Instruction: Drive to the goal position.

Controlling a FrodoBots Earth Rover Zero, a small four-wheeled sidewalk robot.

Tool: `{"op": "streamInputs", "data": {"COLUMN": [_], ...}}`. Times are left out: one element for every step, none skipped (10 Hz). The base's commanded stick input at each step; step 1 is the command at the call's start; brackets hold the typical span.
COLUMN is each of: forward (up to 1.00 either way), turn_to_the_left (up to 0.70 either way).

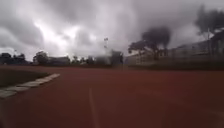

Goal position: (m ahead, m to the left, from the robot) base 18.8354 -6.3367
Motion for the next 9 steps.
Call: {"op": "streamInputs", "data": {"forward": [0.70, 0.70, 0.70, 0.70, 0.70, 0.70, 0.00, 0.00, 0.00], "turn_to_the_left": [0.00, 0.00, 0.00, 0.00, 0.00, 0.00, 0.00, 0.00, 0.00]}}
